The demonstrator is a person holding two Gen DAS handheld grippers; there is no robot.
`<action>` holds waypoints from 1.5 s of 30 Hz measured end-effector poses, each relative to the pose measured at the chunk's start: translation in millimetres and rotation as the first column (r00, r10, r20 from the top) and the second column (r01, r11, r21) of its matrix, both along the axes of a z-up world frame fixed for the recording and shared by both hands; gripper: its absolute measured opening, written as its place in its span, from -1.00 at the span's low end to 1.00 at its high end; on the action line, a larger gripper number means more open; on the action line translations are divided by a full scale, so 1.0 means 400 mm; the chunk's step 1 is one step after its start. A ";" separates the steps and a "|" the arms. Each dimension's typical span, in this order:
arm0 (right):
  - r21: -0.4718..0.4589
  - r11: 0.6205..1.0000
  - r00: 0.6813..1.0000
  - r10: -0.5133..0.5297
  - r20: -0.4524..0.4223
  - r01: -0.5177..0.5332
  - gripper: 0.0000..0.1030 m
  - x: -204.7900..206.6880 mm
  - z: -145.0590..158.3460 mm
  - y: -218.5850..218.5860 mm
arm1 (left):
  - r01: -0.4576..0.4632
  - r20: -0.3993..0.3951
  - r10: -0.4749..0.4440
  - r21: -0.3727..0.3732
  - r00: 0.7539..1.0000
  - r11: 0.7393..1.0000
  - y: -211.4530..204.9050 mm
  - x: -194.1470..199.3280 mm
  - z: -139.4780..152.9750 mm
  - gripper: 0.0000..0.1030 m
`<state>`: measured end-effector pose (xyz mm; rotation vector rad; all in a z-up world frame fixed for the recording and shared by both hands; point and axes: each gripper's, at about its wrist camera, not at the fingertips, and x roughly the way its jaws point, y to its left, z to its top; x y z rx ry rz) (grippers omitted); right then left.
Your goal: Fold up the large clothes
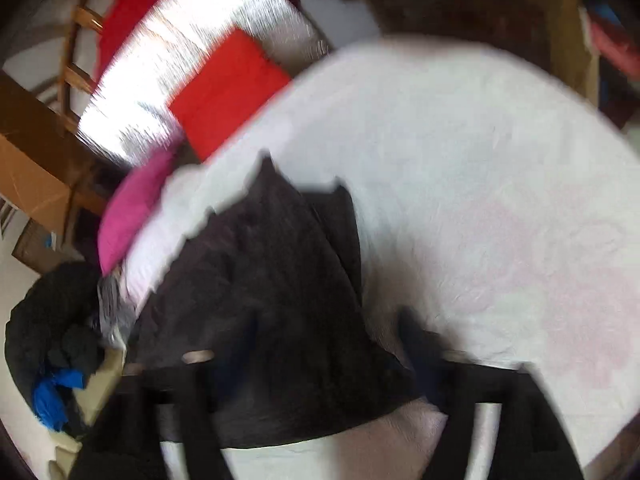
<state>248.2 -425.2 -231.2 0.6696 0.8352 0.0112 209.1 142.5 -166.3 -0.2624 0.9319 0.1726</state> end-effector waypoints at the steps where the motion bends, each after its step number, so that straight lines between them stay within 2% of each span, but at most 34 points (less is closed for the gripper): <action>1: -0.051 0.999 0.997 -0.012 0.073 0.016 0.57 -0.040 0.041 0.011 | -0.013 0.032 0.011 0.060 0.999 0.998 -0.015 -0.030 0.023 0.53; 3: -0.113 0.994 0.990 0.005 0.141 0.011 0.57 -0.092 0.089 0.037 | -0.031 0.087 0.016 0.173 0.996 0.984 -0.052 -0.089 0.076 0.72; 6: -0.199 0.980 0.979 0.037 0.199 0.003 0.57 -0.175 0.146 0.088 | -0.047 0.156 0.001 0.292 0.988 0.955 -0.089 -0.153 0.147 0.75; 10: -0.243 0.970 0.966 0.081 0.246 -0.019 0.57 -0.283 0.207 0.163 | -0.061 0.210 -0.014 0.349 0.978 0.935 -0.108 -0.244 0.231 0.75; 12: -0.256 0.966 0.963 0.092 0.255 -0.025 0.57 -0.323 0.233 0.190 | -0.073 0.249 -0.021 0.363 0.968 0.929 -0.126 -0.283 0.270 0.76; 16: -0.317 0.947 0.953 0.135 0.271 -0.044 0.57 -0.403 0.303 0.256 | -0.089 0.313 -0.027 0.348 0.949 0.933 -0.137 -0.361 0.346 0.77; 19: -0.345 0.938 0.942 0.157 0.298 -0.047 0.57 -0.465 0.354 0.294 | -0.100 0.360 -0.034 0.348 0.932 0.932 -0.155 -0.410 0.393 0.86; 23: -0.416 0.909 0.923 0.176 0.342 -0.019 0.57 -0.546 0.427 0.341 | -0.125 0.436 -0.039 0.342 0.899 0.931 -0.170 -0.482 0.458 0.93; 27: -0.428 0.904 0.907 0.185 0.378 -0.006 0.57 -0.614 0.489 0.364 | -0.176 0.497 -0.041 0.382 0.867 0.907 -0.200 -0.545 0.517 0.98; 30: -0.429 0.903 0.893 0.185 0.409 0.009 0.57 -0.666 0.538 0.384 | -0.176 0.528 -0.067 0.396 0.847 0.901 -0.224 -0.586 0.550 0.99; 33: -0.437 0.899 0.890 0.183 0.418 0.020 0.58 -0.700 0.564 0.404 | -0.171 0.548 -0.075 0.384 0.833 0.907 -0.245 -0.627 0.585 1.00; 37: -0.446 0.894 0.893 0.178 0.413 0.029 0.59 -0.739 0.578 0.436 | -0.142 0.552 -0.095 0.371 0.829 0.918 -0.267 -0.663 0.611 1.00; 45: -0.431 0.902 0.891 0.169 0.421 0.032 0.59 -0.789 0.596 0.458 | -0.126 0.579 -0.123 0.371 0.806 0.920 -0.287 -0.732 0.643 1.00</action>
